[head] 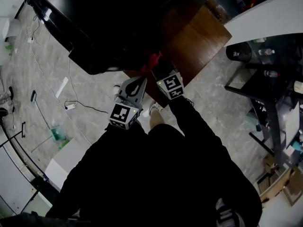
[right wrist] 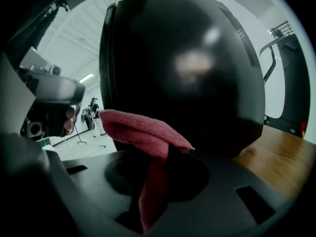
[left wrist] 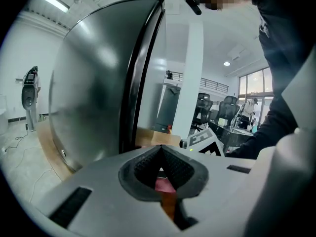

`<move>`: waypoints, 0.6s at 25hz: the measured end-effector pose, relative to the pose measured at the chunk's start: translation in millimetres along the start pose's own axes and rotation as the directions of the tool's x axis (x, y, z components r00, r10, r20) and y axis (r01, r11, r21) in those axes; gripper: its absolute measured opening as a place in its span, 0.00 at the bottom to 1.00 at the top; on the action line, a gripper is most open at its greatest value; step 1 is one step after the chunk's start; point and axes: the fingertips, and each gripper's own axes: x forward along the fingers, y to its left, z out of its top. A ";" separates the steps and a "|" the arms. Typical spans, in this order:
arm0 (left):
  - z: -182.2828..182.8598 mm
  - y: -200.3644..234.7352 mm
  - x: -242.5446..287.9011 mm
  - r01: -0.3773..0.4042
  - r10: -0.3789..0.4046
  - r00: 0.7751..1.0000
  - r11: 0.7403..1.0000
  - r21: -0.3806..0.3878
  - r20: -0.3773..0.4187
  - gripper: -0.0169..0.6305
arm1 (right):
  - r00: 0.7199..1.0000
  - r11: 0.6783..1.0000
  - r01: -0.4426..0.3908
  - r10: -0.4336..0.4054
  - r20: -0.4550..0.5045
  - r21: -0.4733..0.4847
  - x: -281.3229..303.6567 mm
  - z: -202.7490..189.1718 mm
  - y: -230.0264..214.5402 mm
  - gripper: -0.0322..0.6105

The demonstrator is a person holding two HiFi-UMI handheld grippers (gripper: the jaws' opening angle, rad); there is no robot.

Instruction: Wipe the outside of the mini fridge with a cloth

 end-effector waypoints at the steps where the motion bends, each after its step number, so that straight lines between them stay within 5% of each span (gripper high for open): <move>1: 0.5 -1.5 -0.4 0.003 -0.003 1.000 1.000 -0.001 -0.004 0.03 | 0.999 1.000 -0.005 0.005 -0.036 0.009 2.5 -7.3 -1.5 0.20; 4: 15.4 -7.6 0.6 0.010 -0.010 1.000 1.000 -0.026 0.008 0.03 | 0.998 1.000 -0.010 0.012 -0.058 0.023 -4.2 -5.8 -7.7 0.20; 7: 46.9 -26.9 0.1 0.033 -0.030 0.998 0.999 -0.042 0.054 0.03 | 1.000 1.000 0.002 -0.002 0.019 0.024 -38.5 30.2 -12.4 0.20; 11: 109.9 -65.2 2.8 0.092 -0.091 0.985 0.996 -0.003 0.150 0.03 | 0.980 0.999 0.045 -0.047 0.191 0.019 -101.3 115.0 -27.6 0.20; 15: 175.4 -98.9 9.2 0.150 -0.159 0.959 0.987 0.055 0.236 0.03 | 0.922 0.995 0.098 -0.083 0.378 -0.022 -154.1 213.4 -48.8 0.20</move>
